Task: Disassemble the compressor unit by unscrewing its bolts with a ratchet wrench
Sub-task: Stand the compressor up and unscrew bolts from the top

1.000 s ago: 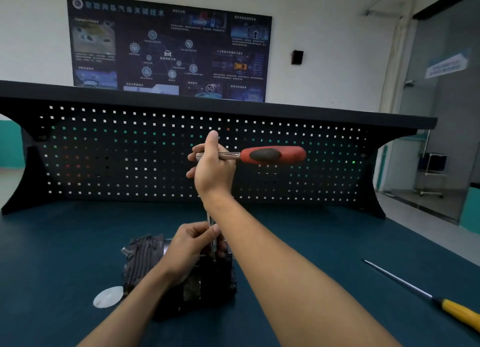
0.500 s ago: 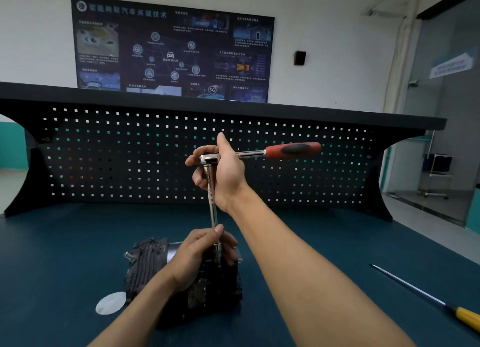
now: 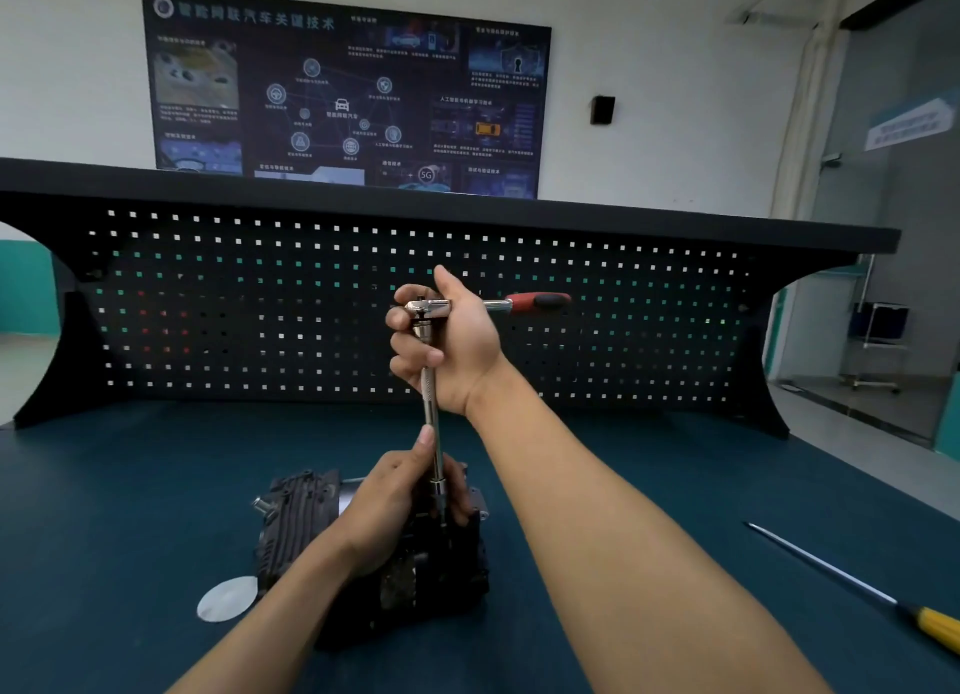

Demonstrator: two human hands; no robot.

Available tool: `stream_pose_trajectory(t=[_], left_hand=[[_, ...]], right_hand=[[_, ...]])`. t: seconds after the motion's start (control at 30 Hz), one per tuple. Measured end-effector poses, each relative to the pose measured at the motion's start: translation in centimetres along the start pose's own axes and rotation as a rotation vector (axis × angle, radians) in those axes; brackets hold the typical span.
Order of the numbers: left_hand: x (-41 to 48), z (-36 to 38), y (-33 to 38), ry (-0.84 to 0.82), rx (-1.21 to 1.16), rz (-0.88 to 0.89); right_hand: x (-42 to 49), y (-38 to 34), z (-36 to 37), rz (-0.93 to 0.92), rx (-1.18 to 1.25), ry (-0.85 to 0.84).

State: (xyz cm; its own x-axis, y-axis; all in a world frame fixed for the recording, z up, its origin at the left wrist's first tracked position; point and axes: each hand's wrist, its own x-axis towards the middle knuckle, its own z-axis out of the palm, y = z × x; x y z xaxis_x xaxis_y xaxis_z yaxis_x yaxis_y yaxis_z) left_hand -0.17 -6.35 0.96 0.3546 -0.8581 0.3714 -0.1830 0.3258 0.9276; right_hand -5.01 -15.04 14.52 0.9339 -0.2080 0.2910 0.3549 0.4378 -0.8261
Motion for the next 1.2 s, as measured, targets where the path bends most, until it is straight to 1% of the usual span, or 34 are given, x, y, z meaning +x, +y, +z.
stream_pose_trajectory(t=[0.07,0.17,0.23,0.3,0.43,0.47,0.53,0.6,0.63,0.73,0.8,0.87,1.07,1.2], left_hand=[[0.1,0.0,0.0,0.009,0.015,-0.01],[0.5,0.2,-0.2,0.016,0.065,0.001],[0.7,0.3,-0.4,0.017,0.109,0.027],[0.8,0.1,-0.7,0.011,0.123,0.041],[0.6,-0.1,-1.1,0.033,0.074,0.057],[0.5,-0.2,-1.1,0.048,0.062,0.067],[0.3,-0.2,-1.2,0.081,0.073,0.095],[0.2,-0.2,-1.3,0.105,0.094,0.113],[0.2,-0.1,-1.4,0.115,0.1,0.115],[0.3,0.0,-1.5,0.135,0.112,0.126],[0.2,0.0,-1.3,0.141,0.117,0.11],[0.1,0.2,-1.1,0.143,0.108,0.085],[-0.4,1.0,-0.2,0.132,0.12,0.104],[-0.6,1.2,0.2,0.11,0.11,0.117]], right_hand=[[0.0,0.5,0.4,-0.163,-0.133,0.211],[-0.1,1.3,0.6,-0.485,-0.409,0.54],[-0.2,1.8,0.6,-0.654,-0.634,0.677],[-0.5,2.0,0.5,-0.754,-0.871,0.721],[-0.8,2.2,1.0,-0.916,-1.268,0.657],[-0.9,2.4,1.3,-0.949,-1.334,0.662],[-0.9,2.8,1.7,-0.979,-1.38,0.662],[-0.8,3.1,1.9,-0.954,-1.354,0.642],[-0.8,3.2,2.0,-0.913,-1.287,0.617],[-0.6,3.5,2.5,-0.753,-0.893,0.5],[-0.4,3.2,2.5,-0.674,-0.733,0.43],[-0.2,2.5,2.3,-0.591,-0.65,0.361],[-0.7,1.0,1.3,-0.383,-0.36,0.173],[-0.6,0.3,0.4,-0.247,-0.216,0.054]])
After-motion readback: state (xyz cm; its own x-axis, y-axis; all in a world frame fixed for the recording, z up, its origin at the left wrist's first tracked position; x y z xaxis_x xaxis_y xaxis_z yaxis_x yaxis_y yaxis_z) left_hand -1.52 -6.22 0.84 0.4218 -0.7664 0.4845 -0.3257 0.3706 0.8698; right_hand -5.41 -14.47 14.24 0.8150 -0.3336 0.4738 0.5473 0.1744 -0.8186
